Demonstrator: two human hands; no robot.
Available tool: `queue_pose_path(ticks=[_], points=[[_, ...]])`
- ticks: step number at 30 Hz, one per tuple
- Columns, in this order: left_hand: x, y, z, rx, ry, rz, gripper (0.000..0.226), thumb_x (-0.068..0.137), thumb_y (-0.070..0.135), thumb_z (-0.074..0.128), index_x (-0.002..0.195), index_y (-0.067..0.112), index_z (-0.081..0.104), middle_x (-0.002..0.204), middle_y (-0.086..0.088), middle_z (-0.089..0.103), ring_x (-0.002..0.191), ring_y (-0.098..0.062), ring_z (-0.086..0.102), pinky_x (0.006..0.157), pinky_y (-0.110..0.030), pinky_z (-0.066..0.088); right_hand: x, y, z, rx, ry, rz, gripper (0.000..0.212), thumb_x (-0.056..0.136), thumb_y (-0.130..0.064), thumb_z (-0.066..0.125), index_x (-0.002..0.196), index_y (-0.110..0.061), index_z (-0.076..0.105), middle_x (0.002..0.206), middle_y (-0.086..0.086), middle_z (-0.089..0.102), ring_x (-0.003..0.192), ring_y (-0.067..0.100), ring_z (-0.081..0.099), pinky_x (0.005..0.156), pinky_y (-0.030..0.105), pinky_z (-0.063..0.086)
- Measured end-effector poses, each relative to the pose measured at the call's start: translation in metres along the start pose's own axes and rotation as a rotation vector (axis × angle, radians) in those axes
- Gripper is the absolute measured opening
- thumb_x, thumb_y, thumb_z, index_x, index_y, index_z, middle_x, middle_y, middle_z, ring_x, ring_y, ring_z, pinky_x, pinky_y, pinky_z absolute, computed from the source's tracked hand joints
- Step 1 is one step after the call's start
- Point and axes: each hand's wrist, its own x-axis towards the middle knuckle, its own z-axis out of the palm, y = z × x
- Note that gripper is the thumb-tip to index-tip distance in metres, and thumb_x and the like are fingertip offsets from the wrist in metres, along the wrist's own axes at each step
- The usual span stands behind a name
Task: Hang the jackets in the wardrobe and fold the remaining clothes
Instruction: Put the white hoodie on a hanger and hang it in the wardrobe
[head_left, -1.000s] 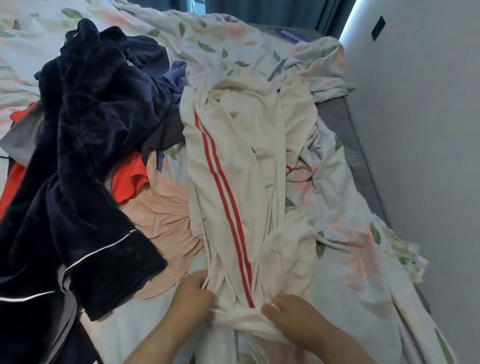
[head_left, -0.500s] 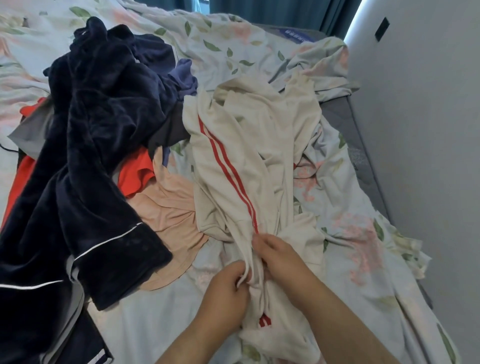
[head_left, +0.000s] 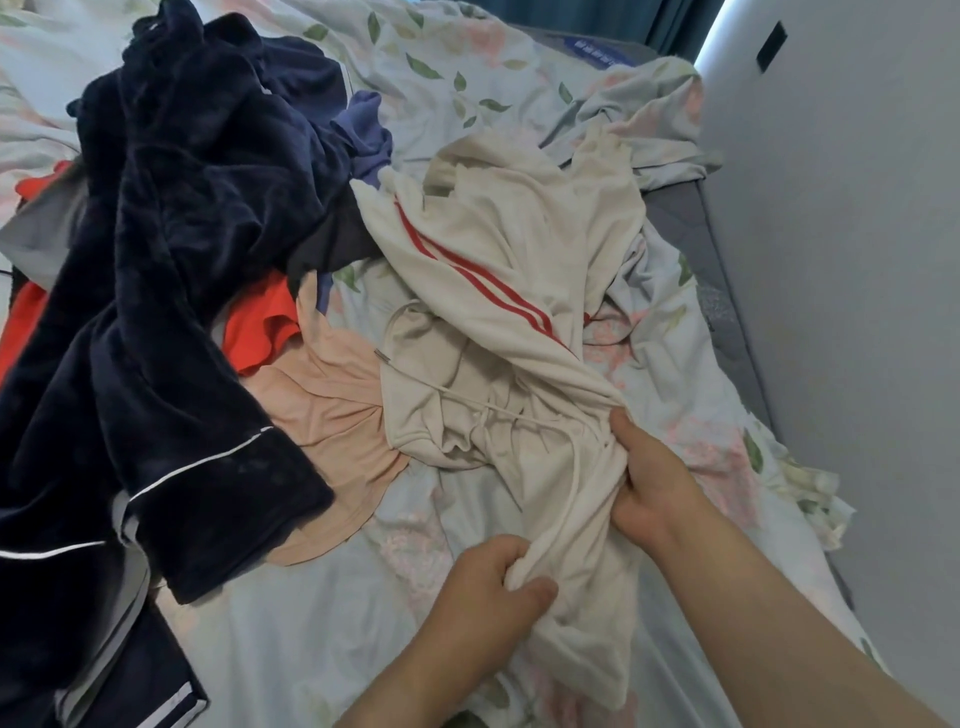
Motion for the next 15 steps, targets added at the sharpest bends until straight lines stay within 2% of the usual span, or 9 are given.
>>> queue_pose_path(ticks=[2, 5, 8, 10, 12, 14, 15], points=[[0.007, 0.005, -0.012, -0.066, 0.064, 0.01, 0.012, 0.08, 0.012, 0.072, 0.077, 0.023, 0.07, 0.065, 0.008, 0.062, 0.06, -0.006, 0.056, 0.058, -0.022, 0.045, 0.003, -0.005, 0.002, 0.051, -0.011, -0.007, 0.038, 0.1, -0.034, 0.055, 0.122, -0.006, 0.064, 0.115, 0.016, 0.071, 0.109, 0.031, 0.067, 0.1, 0.046, 0.05], [0.037, 0.017, -0.04, 0.055, 0.309, 0.068, 0.025, 0.08, 0.004, 0.069, 0.065, 0.024, 0.068, 0.06, 0.011, 0.062, 0.055, 0.001, 0.054, 0.053, -0.014, 0.041, 0.009, -0.01, 0.012, 0.091, -0.027, -0.063, 0.035, 0.101, -0.029, 0.053, 0.126, -0.006, 0.062, 0.121, 0.017, 0.069, 0.112, 0.031, 0.065, 0.104, 0.047, 0.047], [0.075, 0.025, -0.067, 0.183, 0.551, 0.041, 0.025, 0.079, 0.005, 0.066, 0.06, 0.021, 0.062, 0.065, 0.004, 0.061, 0.067, -0.017, 0.057, 0.056, -0.026, 0.04, 0.013, -0.007, 0.025, -0.037, -0.091, -0.108, 0.028, 0.101, -0.021, 0.053, 0.126, -0.01, 0.061, 0.117, 0.012, 0.071, 0.109, 0.027, 0.067, 0.096, 0.043, 0.053], [0.094, 0.023, -0.076, 0.233, 0.569, -0.027, 0.011, 0.078, 0.006, 0.066, 0.076, 0.014, 0.059, 0.085, -0.002, 0.058, 0.079, -0.022, 0.056, 0.053, -0.02, 0.037, 0.013, -0.002, 0.028, -0.189, -0.08, -0.132, 0.029, 0.1, -0.021, 0.056, 0.128, -0.014, 0.06, 0.118, 0.008, 0.071, 0.109, 0.024, 0.067, 0.092, 0.041, 0.055], [0.107, 0.02, -0.081, 0.2, 0.552, -0.116, 0.03, 0.075, 0.007, 0.07, 0.098, 0.013, 0.051, 0.103, -0.002, 0.05, 0.087, -0.021, 0.053, 0.055, -0.02, 0.036, 0.012, 0.002, 0.025, -0.273, -0.069, -0.149, 0.034, 0.099, -0.023, 0.058, 0.132, -0.014, 0.057, 0.122, 0.006, 0.068, 0.111, 0.023, 0.065, 0.095, 0.042, 0.054], [0.11, 0.022, -0.085, 0.071, 0.496, -0.167, 0.047, 0.074, 0.005, 0.07, 0.11, 0.017, 0.041, 0.106, -0.001, 0.049, 0.085, -0.015, 0.052, 0.057, -0.023, 0.04, 0.006, 0.003, 0.02, -0.288, -0.065, -0.162, 0.034, 0.099, -0.023, 0.058, 0.132, -0.014, 0.057, 0.123, 0.005, 0.067, 0.112, 0.021, 0.065, 0.097, 0.042, 0.054], [0.111, 0.023, -0.087, 0.052, 0.457, -0.158, 0.047, 0.074, 0.006, 0.069, 0.109, 0.017, 0.041, 0.103, 0.0, 0.051, 0.082, -0.012, 0.053, 0.057, -0.023, 0.041, 0.003, 0.003, 0.016, -0.289, -0.054, -0.177, 0.033, 0.099, -0.022, 0.057, 0.131, -0.015, 0.058, 0.123, 0.005, 0.067, 0.111, 0.02, 0.065, 0.096, 0.042, 0.054]])
